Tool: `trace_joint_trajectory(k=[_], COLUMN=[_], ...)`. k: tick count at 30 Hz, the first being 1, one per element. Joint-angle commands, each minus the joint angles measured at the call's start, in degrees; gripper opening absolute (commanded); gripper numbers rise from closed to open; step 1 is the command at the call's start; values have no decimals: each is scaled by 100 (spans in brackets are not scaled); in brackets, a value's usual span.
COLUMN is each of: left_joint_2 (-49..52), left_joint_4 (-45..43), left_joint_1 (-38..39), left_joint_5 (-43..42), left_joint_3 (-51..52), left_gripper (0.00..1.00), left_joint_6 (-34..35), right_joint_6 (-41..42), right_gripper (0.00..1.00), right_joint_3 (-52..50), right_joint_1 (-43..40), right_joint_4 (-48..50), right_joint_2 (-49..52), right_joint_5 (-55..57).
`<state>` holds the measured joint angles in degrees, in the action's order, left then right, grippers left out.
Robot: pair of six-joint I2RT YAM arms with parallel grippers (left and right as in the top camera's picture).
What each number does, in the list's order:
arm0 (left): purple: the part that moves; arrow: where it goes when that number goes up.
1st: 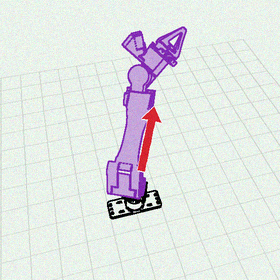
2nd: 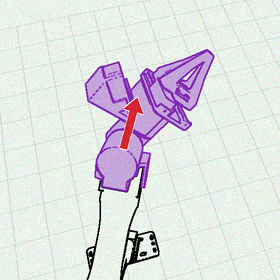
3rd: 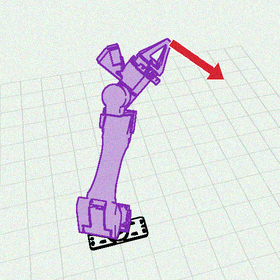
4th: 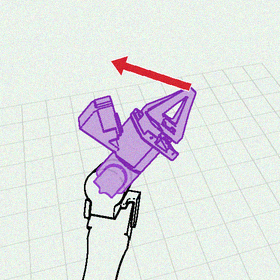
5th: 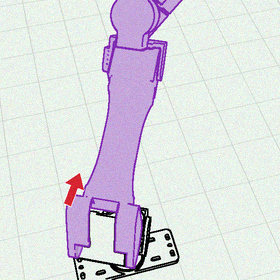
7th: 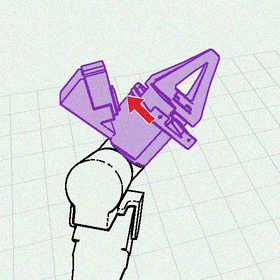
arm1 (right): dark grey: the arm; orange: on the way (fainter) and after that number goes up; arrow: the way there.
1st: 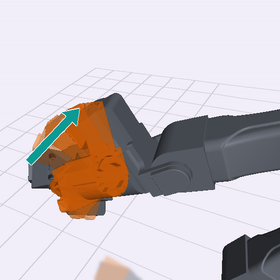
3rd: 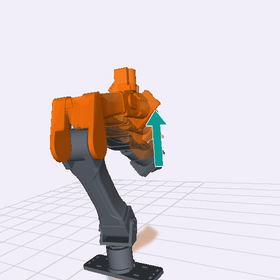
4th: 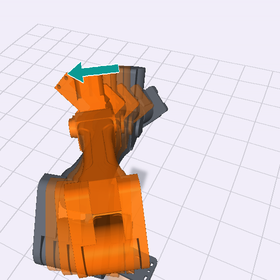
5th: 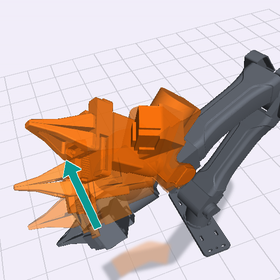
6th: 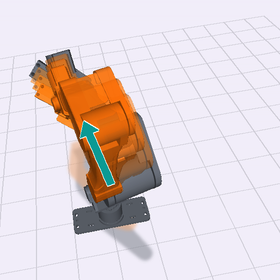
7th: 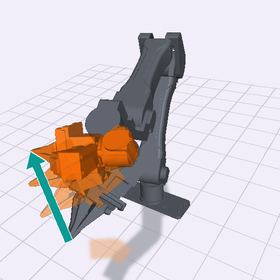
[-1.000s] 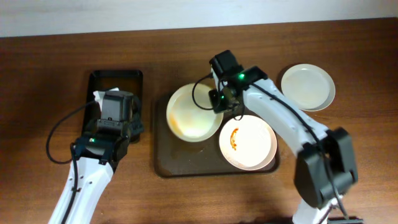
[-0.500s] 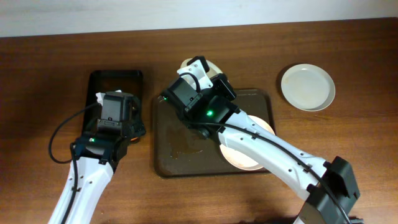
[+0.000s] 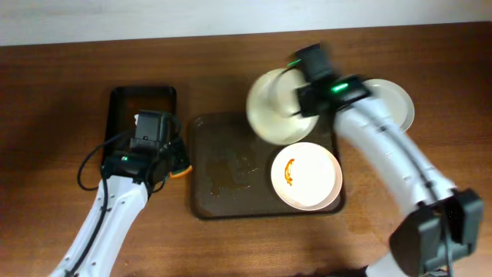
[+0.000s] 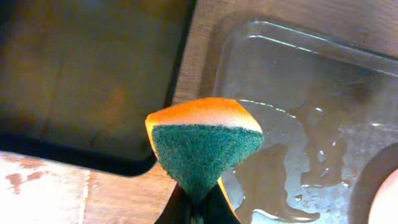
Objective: Clean dirty plates on tray and stack at the side
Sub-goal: 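Carry the scrubbed plate with the right gripper onto the right-side plate, then reach the right gripper to the last white plate's rim and grasp it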
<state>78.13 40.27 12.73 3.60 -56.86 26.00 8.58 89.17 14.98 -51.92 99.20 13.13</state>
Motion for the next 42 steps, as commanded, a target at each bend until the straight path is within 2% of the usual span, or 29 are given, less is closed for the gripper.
trace_joint_trajectory(k=[1,3,6,9,14,15,17,20,21,22,26,30,33,34,37,38,40,42], left_joint_2=[223,273,275,275,275,278,278,278,275,278,278,278,275,278,275,278,275,278], left_joint_4=[-271,-450,-549,-492,-490,-492,-511,-503,-505,-505,-507,-573,-551,-557,-551,-538,-509,-511], left_joint_1=[-9,-9,-9,-9,-9,-9,-9,-9,-9,-9,2,2,2,2,2,2,2,2], left_joint_5=[-396,-450,-452,-452,-450,-450,-450,-494,-494,-494,-581,-584,-651,-732,-732,-734,-730,-730], left_joint_3=[-20,-17,-17,-20,-17,-20,-20,-20,-20,-17,-20,-20,-20,-20,-20,-20,-20,-20], left_gripper=[0,0,0,0,0,0,0,0,0,0,0,0,0,0,0,0,0,0], left_joint_6=[-31,-33,-33,-35,-35,-33,-33,-33,-35,-33,-33,-31,-31,-31,-33,-33,-33,-33], right_joint_6=[264,269,466,459,459,459,306,170,-328,-662,-844,-815,-841,-844,-844,-866,-1447,-1899], right_gripper=[4,4,4,4,4,9,51,64,66,66,64,65,73,81,97,97,98,92], right_joint_3=[76,-24,-35,-35,-35,-35,-35,-33,-33,-33,-35,-94,-605,-828,-1414,-1569,-1867,-1888], right_joint_1=[-1641,-2968,-4140,-4433,-4350,-4341,-4339,-4339,-4312,-4253,-3713,-2597,-1445,-1088,-363,-280,-304,-420], right_joint_4=[-142,-120,13,437,1102,1099,1078,756,472,72,-1298,-2116,-1716,-1366,-483,-236,372,328], right_joint_2=[-225,-140,238,739,1473,1497,1497,1480,1449,1390,603,225,236,243,243,243,256,306], right_joint_5=[-1950,-2321,-2334,-2323,-2339,-2404,-3060,-4308,-5204,-5678,-5250,-4006,-2551,-1967,-658,-470,-555,-1534])
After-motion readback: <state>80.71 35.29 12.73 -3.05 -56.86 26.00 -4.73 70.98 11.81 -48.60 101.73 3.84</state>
